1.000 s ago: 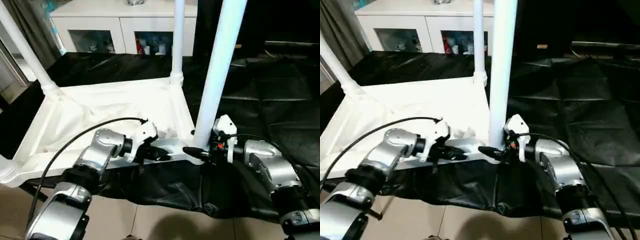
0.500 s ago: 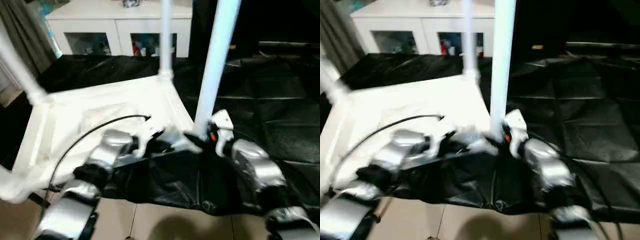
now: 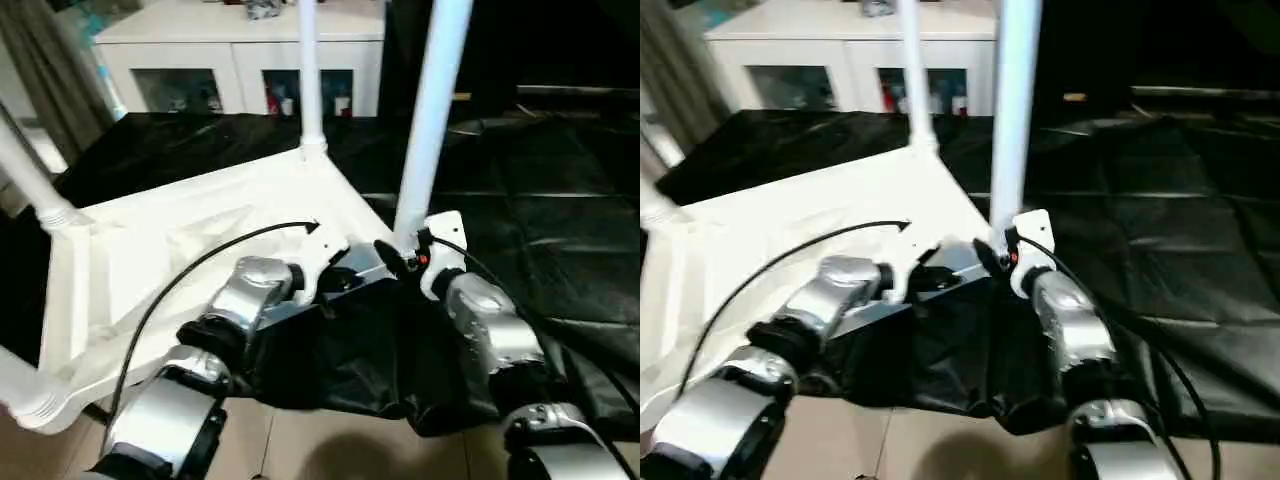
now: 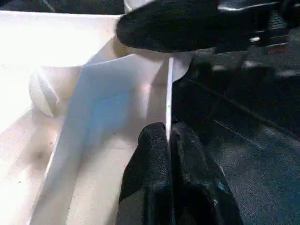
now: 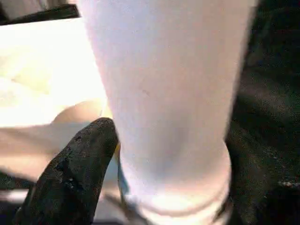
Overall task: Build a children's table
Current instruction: Rotate leg to tighten
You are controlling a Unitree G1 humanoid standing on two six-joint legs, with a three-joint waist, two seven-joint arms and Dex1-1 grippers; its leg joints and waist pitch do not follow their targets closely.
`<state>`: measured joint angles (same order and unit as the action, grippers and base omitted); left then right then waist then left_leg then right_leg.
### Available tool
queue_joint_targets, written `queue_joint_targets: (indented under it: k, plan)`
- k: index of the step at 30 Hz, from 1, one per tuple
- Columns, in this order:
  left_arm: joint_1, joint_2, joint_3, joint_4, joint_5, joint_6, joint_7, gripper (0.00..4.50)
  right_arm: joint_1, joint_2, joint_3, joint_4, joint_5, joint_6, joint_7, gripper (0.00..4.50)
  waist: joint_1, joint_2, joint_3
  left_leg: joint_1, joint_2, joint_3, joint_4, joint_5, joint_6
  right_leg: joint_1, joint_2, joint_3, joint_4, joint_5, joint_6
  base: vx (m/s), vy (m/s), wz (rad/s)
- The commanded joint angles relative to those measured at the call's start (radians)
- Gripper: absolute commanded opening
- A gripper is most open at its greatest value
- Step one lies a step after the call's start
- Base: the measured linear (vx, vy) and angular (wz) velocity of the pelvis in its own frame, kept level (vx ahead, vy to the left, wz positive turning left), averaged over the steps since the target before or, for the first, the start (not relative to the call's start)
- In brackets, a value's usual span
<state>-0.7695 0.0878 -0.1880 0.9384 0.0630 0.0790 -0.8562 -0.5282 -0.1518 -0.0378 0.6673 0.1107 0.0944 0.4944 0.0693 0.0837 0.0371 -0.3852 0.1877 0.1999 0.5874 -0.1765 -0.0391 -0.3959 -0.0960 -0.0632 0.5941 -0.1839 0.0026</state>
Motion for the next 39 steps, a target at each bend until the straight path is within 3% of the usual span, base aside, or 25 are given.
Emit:
queue_joint_targets:
  k: [1,5,7,9,11,12,16,18,23,26,31,34,35,37,38,39]
  plan:
    - [0.019,-0.003,0.019,-0.044,-0.056,-0.041,-0.061,0.0,0.024,0.01,0.087,-0.019,0.019,0.014,0.15,3.64,0.001,-0.022,-0.052,0.012,0.038,-0.025,-0.076,-0.256,0.061,0.04,-0.059,0.033,-0.085,-0.294,-0.188,0.0,0.0,0.0]
    - [0.054,0.042,-0.005,-0.088,-0.064,-0.05,-0.183,0.0,0.043,-0.059,0.118,-0.072,0.033,0.007,0.291,3.64,0.001,-0.023,-0.056,0.005,0.039,-0.022,-0.069,-0.201,0.091,0.046,-0.058,0.031,-0.074,-0.217,-0.216,0.0,0.0,0.0]
    - [0.06,0.053,-0.009,-0.095,-0.066,-0.058,-0.2,0.0,0.047,-0.073,0.121,-0.083,0.036,0.008,0.319,3.64,0.002,-0.021,-0.058,0.01,0.041,-0.02,-0.065,-0.179,0.102,0.041,-0.055,0.03,-0.071,-0.18,-0.234,0.0,0.0,0.0]
    - [0.081,0.094,-0.015,-0.13,-0.084,-0.051,-0.288,0.0,0.057,-0.124,0.127,-0.119,0.052,0.007,0.418,3.64,0.004,-0.028,-0.058,0.009,0.042,-0.019,-0.065,-0.172,0.108,0.044,-0.055,0.029,-0.069,-0.172,-0.242,0.0,0.0,0.0]
    - [0.105,0.132,-0.022,-0.177,-0.101,-0.026,-0.378,0.0,0.065,-0.165,0.131,-0.148,0.065,0.006,0.502,3.64,0.008,-0.023,-0.059,0.009,0.044,-0.018,-0.063,-0.165,0.116,0.043,-0.055,0.029,-0.065,-0.161,-0.246,0.0,0.0,0.0]
    - [0.112,0.147,-0.026,-0.196,-0.108,-0.01,-0.411,0.0,0.067,-0.177,0.133,-0.156,0.07,0.007,0.526,3.64,0.011,-0.025,-0.06,0.008,0.047,-0.02,-0.064,-0.156,0.121,0.044,-0.055,0.029,-0.06,-0.146,-0.255,0.0,0.0,0.0]
    - [0.132,0.191,-0.037,-0.244,-0.119,0.024,-0.491,0.0,0.071,-0.213,0.148,-0.171,0.072,0.006,0.6,3.64,0.015,-0.021,-0.06,0.013,0.051,-0.019,-0.064,-0.167,0.115,0.036,-0.052,0.031,-0.057,-0.129,-0.267,0.0,0.0,0.0]
    - [0.136,0.202,-0.041,-0.254,-0.122,0.034,-0.512,0.0,0.07,-0.22,0.152,-0.17,0.069,0.001,0.614,3.3,0.02,-0.021,-0.06,0.017,0.051,-0.016,-0.064,-0.182,0.103,0.033,-0.052,0.033,-0.057,-0.131,-0.271,0.0,0.0,0.0]
    - [0.141,0.217,-0.04,-0.269,-0.124,0.042,-0.521,0.0,0.067,-0.227,0.159,-0.17,0.078,0.004,0.639,2.89,0.021,-0.024,-0.06,0.014,0.048,-0.017,-0.064,-0.178,0.089,0.038,-0.055,0.034,-0.057,-0.131,-0.267,0.0,0.0,0.0]
    - [0.143,0.216,-0.038,-0.27,-0.124,0.04,-0.511,0.0,0.07,-0.223,0.163,-0.177,0.084,0.016,0.647,2.8,0.023,-0.024,-0.063,0.014,0.047,-0.016,-0.06,-0.149,0.1,0.039,-0.055,0.033,-0.053,-0.105,-0.269,0.0,0.0,0.0]
    - [0.132,0.176,-0.02,-0.239,-0.094,0.022,-0.378,0.0,0.094,-0.182,0.153,-0.166,0.068,0.051,0.546,2.76,0.023,-0.026,-0.062,0.013,0.046,-0.017,-0.059,-0.149,0.099,0.039,-0.055,0.033,-0.054,-0.106,-0.266,0.0,0.0,0.0]
    - [0.092,0.131,0.0,-0.16,-0.059,0.002,-0.204,0.0,0.079,-0.118,0.125,-0.074,-0.002,0.022,0.304,2.76,0.012,-0.026,-0.056,0.016,0.043,-0.017,-0.065,-0.196,0.064,0.031,-0.055,0.034,-0.066,-0.193,-0.247,0.0,0.0,0.0]
    - [0.071,0.103,0.013,-0.13,-0.055,0.002,-0.13,0.0,0.072,-0.085,0.108,-0.032,-0.018,0.022,0.198,2.75,0.009,-0.028,-0.055,0.016,0.041,-0.021,-0.069,-0.22,0.036,0.038,-0.058,0.033,-0.071,-0.261,-0.226,0.0,0.0,0.0]
    - [0.043,0.067,0.026,-0.094,-0.048,-0.005,-0.04,0.0,0.062,-0.043,0.083,0.012,-0.026,0.03,0.073,2.75,0.008,-0.026,-0.051,0.026,0.042,-0.019,-0.072,-0.248,0.024,0.028,-0.055,0.036,-0.079,-0.3,-0.214,0.0,0.0,0.0]
    - [0.029,0.048,0.033,-0.077,-0.047,-0.005,-0.001,0.0,0.054,-0.021,0.068,0.034,-0.027,0.037,0.007,2.75,0.003,-0.03,-0.049,0.026,0.037,-0.022,-0.076,-0.28,0.007,0.033,-0.059,0.036,-0.086,-0.37,-0.192,0.0,0.0,0.0]
    - [0.022,0.039,0.035,-0.069,-0.046,-0.004,0.019,0.0,0.05,-0.01,0.06,0.045,-0.028,0.042,-0.029,2.75,0.006,-0.029,-0.051,0.026,0.038,-0.024,-0.076,-0.278,0.005,0.034,-0.06,0.036,-0.086,-0.372,-0.185,0.0,0.0,0.0]
